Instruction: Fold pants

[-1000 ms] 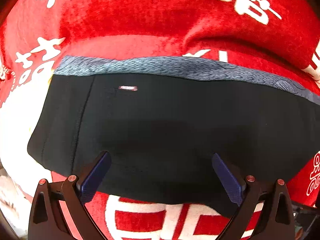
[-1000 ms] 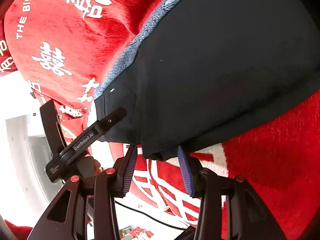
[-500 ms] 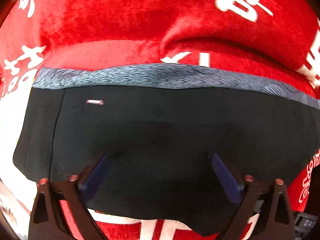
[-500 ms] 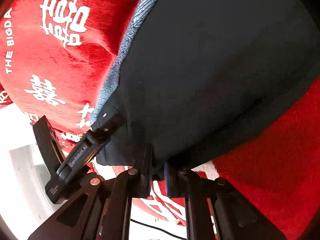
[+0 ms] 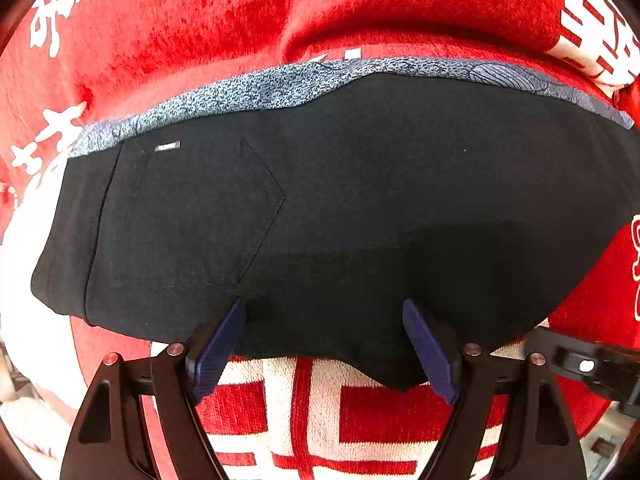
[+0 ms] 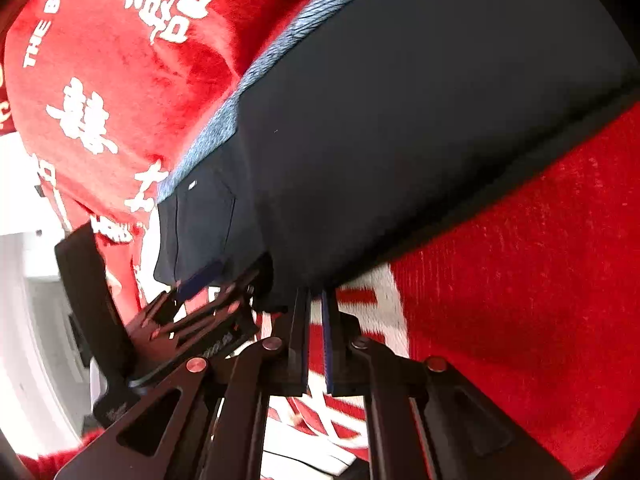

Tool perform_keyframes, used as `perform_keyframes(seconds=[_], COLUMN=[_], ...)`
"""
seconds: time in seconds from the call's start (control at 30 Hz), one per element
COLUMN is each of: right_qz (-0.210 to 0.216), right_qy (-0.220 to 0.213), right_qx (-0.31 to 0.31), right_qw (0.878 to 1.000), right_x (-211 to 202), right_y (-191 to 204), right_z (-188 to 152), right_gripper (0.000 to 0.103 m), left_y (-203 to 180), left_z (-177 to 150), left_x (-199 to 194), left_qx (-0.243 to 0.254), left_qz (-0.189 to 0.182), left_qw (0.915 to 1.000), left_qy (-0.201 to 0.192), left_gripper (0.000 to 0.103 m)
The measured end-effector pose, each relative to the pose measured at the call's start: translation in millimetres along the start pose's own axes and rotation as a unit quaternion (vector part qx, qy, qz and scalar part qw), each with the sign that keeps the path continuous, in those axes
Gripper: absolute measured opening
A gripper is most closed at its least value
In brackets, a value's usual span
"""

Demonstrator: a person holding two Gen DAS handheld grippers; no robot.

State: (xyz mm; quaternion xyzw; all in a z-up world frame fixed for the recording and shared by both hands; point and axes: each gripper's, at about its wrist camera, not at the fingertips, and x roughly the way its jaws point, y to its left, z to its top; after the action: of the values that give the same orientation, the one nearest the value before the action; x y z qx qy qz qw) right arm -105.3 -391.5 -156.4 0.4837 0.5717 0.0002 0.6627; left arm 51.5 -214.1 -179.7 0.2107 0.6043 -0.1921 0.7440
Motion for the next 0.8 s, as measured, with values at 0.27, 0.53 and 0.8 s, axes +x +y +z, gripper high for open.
perform_keyframes(seconds=[0.27, 0.53, 0.8], right_qz=[0.016, -0.035, -0.134], right_qy=[-0.04, -0.025, -0.099], right_qx=[0.086, 0.112, 0.007], right_qw=[0.995, 0.993, 0.986], right_x=[-36.6, -55.9, -124.3], right_y=[-42.6, -61.3, -61.0], right_z=[33.3, -3.4, 66.1], right_gripper=[0.012, 0.004, 0.014], left_y=[-8.6, -21.2, -53.4], left_z=[2.0, 7.6, 55.1], left_x=[-3.4, -20.8, -28.5], left_qx=[0.011, 0.036, 0.022], left_qz=[0.011, 0.028, -0.002], left_qw=[0.9999, 0.999, 0.9996], left_qy=[-0.002, 0.003, -0.016], left_gripper=[0.083, 0.083, 0.083])
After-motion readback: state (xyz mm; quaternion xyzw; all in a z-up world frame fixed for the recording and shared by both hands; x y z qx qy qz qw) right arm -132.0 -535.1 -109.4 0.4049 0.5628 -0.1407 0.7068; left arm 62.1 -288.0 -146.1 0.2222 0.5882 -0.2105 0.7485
